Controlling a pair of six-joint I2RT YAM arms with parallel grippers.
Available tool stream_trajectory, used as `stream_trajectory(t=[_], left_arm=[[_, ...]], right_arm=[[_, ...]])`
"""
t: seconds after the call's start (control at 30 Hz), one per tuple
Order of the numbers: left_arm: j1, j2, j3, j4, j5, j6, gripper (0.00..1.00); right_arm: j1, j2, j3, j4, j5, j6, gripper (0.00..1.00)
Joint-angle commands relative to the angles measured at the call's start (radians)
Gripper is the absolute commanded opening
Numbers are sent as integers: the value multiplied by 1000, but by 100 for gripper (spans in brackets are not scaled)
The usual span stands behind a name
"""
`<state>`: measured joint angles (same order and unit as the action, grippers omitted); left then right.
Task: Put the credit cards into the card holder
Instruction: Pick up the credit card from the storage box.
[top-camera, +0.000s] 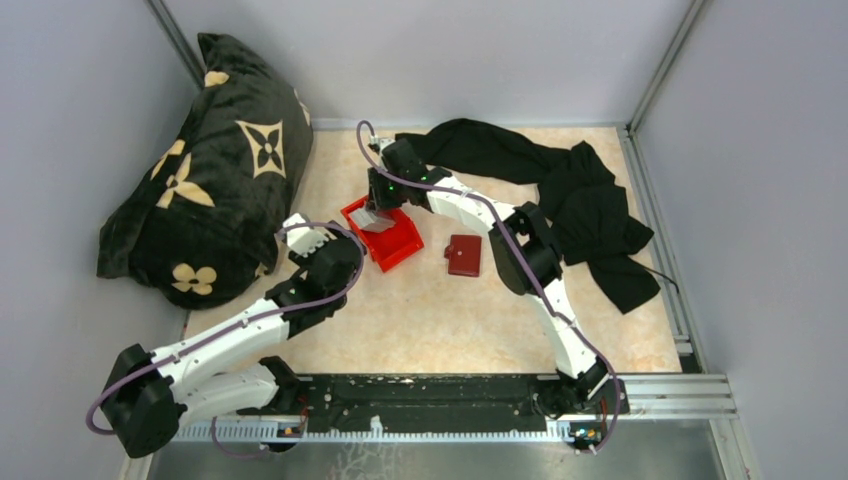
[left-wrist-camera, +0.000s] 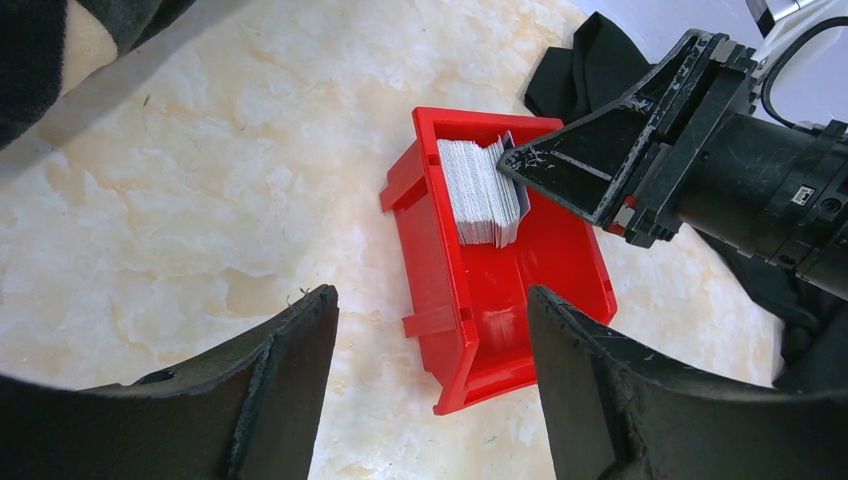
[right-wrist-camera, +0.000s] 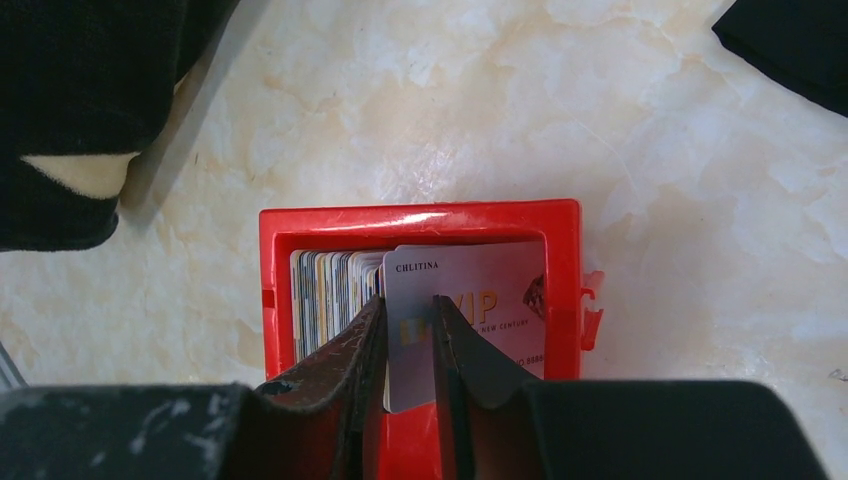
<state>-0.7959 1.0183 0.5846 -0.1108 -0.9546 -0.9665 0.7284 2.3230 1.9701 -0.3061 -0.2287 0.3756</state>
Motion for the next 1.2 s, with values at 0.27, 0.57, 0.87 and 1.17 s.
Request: stream_trajectory(t=[0.27, 0.57, 0.87, 1.17], left_arm=[[4, 23, 11, 31, 13, 19, 76], [3, 35, 17, 41, 13, 33, 76], [3, 49, 25, 56, 10, 44, 76], [5, 73, -2, 274, 34, 203, 80]], right_arm=[[11, -110, -10, -24, -1, -9, 20], [12, -130, -16, -31, 34, -27, 18], [11, -143, -8, -65, 119, -82, 8], [12, -161, -40, -77, 223, -172, 0]])
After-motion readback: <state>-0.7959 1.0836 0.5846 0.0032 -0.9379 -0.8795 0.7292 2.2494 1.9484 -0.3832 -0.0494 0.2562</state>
